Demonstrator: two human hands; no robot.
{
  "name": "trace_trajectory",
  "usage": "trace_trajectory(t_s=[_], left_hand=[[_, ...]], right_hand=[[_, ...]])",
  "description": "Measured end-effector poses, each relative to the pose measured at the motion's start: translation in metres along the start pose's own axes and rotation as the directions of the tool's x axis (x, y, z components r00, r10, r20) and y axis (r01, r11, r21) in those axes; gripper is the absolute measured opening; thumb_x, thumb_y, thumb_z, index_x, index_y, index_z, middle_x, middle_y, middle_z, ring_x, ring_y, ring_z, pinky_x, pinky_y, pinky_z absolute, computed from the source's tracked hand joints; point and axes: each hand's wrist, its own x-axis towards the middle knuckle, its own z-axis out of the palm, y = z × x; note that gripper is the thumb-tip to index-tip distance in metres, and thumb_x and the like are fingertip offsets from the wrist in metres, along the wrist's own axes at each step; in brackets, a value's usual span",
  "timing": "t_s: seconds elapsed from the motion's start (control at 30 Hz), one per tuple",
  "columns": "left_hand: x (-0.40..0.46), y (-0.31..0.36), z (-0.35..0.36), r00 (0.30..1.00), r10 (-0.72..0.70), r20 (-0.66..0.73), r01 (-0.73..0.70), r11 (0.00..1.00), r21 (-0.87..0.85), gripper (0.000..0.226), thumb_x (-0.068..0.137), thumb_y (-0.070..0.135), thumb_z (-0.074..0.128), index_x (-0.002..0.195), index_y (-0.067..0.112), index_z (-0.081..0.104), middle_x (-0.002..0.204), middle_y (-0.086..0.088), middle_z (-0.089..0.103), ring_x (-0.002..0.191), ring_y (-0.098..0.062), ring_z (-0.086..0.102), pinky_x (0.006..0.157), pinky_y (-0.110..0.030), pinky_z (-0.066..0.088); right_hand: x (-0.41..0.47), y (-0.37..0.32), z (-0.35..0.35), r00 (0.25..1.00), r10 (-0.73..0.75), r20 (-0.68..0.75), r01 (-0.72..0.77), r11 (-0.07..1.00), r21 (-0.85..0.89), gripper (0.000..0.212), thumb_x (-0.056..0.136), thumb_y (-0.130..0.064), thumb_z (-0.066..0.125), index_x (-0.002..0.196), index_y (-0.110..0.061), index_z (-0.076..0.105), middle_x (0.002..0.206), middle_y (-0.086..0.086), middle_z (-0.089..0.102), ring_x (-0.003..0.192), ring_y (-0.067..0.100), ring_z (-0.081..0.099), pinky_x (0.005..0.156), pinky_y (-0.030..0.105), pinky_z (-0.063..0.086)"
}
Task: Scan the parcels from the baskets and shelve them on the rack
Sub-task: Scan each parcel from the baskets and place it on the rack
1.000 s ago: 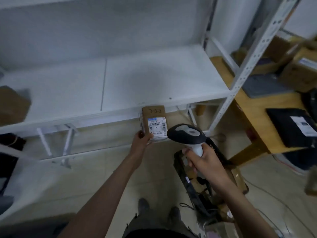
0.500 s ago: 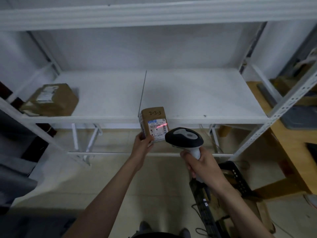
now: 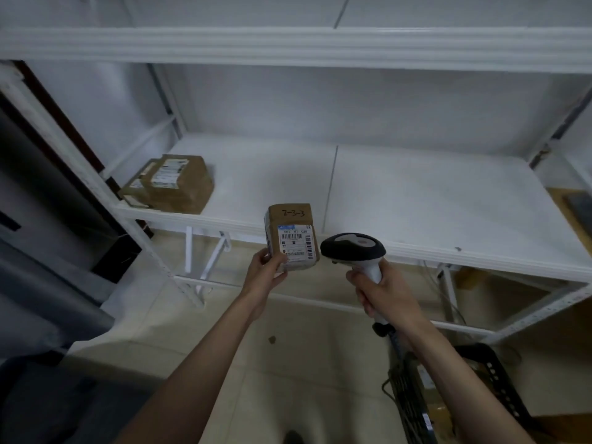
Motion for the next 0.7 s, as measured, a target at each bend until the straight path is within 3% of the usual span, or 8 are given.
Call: trace_trajectory(t_s=[0.13,0.3,0.5,0.7], left_hand=[[0.008,0.01,-0.047,0.999,-0.003,-0.032,0.003,1.0,-0.009,0.034,0.096,0.022,0.062,0.128,0.013,0.059,0.122,-0.003,0.069,0.11,-0.01,0.067,0.1,-0.034,0.055],[0.023,0.021,-0.085,0.997,-0.027,-0.075,0.022,0.997,-0.074,0.025,0.096,0.024,0.065,0.119,0.016,0.061,0.116,-0.005,0.073,0.107,-0.014,0.07,0.099,-0.036,0.056],[0.051,0.038,-0.112,0.992,-0.064,-0.104,0.05,0.99,-0.135,0.036,0.097,0.03,0.062,0.129,0.014,0.062,0.113,-0.005,0.075,0.105,-0.022,0.072,0.099,-0.04,0.056],[0.1,0.065,-0.133,0.985,-0.102,-0.141,0.073,0.977,-0.201,0.036,0.096,0.034,0.063,0.126,0.015,0.067,0.107,-0.007,0.077,0.101,-0.023,0.074,0.097,-0.039,0.057]], right_hand=[[0.025,-0.01,0.035,0.999,-0.005,0.038,0.005,1.0,-0.001,0.01,0.095,-0.016,0.066,0.098,-0.018,0.056,0.055,0.001,0.056,0.039,0.011,0.047,0.042,0.026,0.039],[0.052,-0.026,0.073,0.997,-0.001,0.082,0.0,1.0,0.011,0.009,0.096,-0.017,0.064,0.1,-0.016,0.056,0.059,0.004,0.056,0.041,0.01,0.047,0.044,0.027,0.039],[0.097,-0.039,0.111,0.996,0.004,0.094,-0.002,1.0,-0.016,0.008,0.096,-0.017,0.065,0.098,-0.014,0.058,0.059,0.006,0.057,0.045,0.016,0.047,0.046,0.03,0.04],[0.157,-0.046,0.144,0.992,-0.012,0.124,0.015,1.0,-0.022,0.01,0.096,-0.018,0.064,0.103,-0.012,0.06,0.057,0.001,0.06,0.047,0.017,0.05,0.047,0.031,0.043]])
